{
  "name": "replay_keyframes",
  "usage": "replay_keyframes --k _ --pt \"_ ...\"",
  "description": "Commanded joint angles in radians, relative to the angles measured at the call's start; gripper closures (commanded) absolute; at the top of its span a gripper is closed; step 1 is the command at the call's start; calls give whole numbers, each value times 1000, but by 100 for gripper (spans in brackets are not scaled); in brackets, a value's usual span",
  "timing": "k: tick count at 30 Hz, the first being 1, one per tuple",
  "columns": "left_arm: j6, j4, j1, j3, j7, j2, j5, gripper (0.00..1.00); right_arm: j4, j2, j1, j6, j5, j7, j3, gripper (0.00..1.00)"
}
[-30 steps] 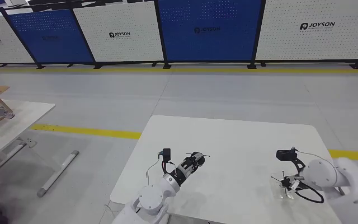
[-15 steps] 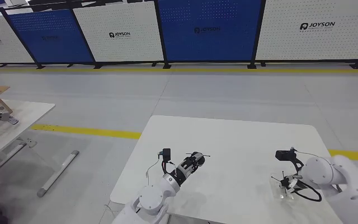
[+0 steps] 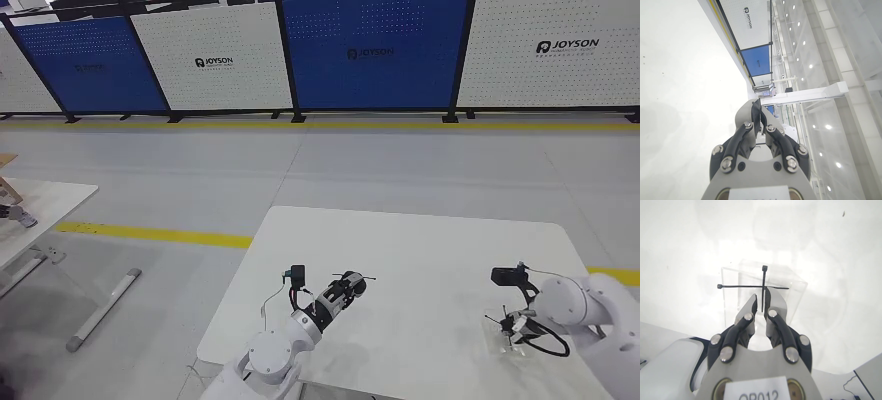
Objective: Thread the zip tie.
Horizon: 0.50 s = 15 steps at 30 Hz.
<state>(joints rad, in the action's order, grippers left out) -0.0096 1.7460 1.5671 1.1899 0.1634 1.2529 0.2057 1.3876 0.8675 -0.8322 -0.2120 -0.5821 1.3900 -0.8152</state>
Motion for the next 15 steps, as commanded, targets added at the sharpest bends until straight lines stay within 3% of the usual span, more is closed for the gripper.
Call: replay_keyframes --k 1,9,15 --pt "0 0 0 0 0 0 0 100 -8 1 6 -3 2 0 7 96" --pt "0 0 0 0 0 0 0 100 -23 2 21 -8 15 0 23 100" --pt "0 0 0 0 0 0 0 100 23 -12 -9 3 31 -3 -21 100"
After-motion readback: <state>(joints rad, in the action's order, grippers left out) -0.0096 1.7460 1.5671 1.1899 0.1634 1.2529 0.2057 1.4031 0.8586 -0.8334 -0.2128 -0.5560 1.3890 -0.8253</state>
